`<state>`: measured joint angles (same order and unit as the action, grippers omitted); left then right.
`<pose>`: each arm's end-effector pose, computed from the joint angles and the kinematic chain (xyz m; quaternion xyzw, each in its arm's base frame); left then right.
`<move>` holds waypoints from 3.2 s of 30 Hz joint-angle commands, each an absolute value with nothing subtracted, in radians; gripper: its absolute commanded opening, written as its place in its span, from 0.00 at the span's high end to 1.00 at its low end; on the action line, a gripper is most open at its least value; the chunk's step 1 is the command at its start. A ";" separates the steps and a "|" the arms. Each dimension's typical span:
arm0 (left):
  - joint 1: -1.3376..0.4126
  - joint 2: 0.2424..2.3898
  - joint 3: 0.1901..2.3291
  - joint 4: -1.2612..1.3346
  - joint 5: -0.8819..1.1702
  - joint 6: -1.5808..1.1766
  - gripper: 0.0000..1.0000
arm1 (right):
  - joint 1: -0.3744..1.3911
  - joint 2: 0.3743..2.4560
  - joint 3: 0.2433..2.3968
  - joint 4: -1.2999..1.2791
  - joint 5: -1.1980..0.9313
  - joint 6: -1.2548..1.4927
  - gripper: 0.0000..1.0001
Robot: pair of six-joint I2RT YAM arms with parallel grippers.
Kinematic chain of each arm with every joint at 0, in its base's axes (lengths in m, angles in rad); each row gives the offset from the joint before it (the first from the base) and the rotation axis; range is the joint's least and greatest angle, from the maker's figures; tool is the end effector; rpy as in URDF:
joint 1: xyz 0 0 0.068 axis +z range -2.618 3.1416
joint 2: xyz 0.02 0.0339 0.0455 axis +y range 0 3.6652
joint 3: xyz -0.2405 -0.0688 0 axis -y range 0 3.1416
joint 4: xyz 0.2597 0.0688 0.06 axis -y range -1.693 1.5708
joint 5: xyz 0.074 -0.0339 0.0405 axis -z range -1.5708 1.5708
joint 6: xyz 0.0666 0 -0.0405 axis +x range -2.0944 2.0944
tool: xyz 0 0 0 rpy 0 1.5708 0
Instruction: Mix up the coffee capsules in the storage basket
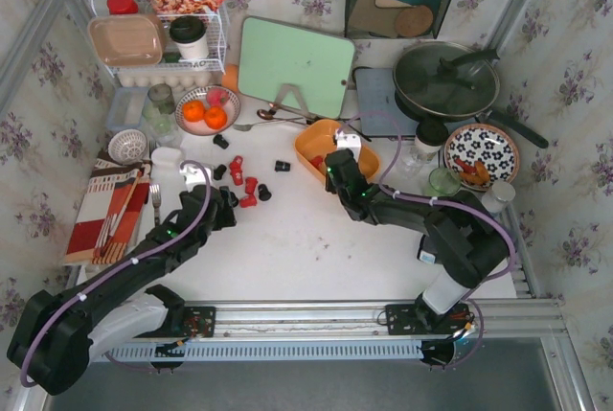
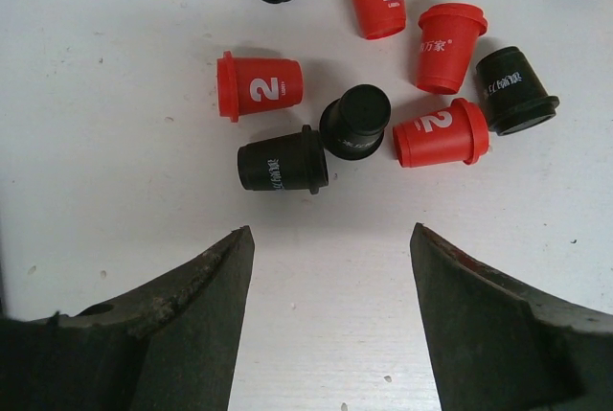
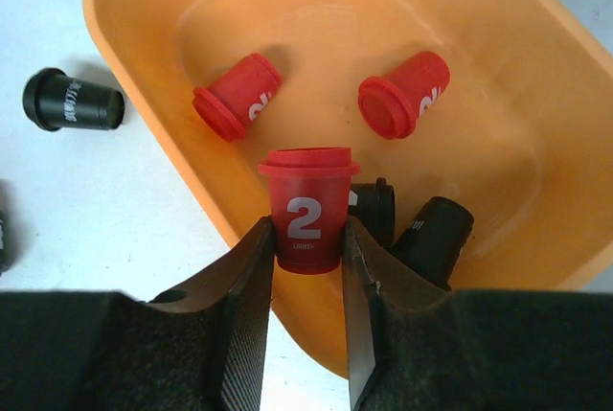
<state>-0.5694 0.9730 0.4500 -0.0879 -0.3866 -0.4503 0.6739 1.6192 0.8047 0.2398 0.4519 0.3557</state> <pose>0.2247 -0.1140 0.1567 -0.0367 0.8742 -0.0724 0.4787 0.3041 0.2056 0.1332 -0.0300 0.8623 0.0579 0.5021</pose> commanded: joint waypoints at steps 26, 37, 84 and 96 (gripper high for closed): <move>-0.569 0.979 0.480 -0.108 -0.397 -0.457 0.31 | 0.818 1.896 1.251 0.158 0.166 -0.222 0.36; -0.569 0.964 0.475 -0.110 -0.396 -0.457 0.31 | 0.816 2.187 1.584 -0.089 0.173 -0.345 0.31; -0.568 1.014 0.478 -0.098 -0.420 -0.460 0.31 | 0.628 1.635 0.986 0.195 0.361 0.150 0.69; -0.556 1.019 0.465 -0.099 -0.452 -0.461 0.30 | 0.565 1.664 0.928 0.133 0.238 0.249 0.27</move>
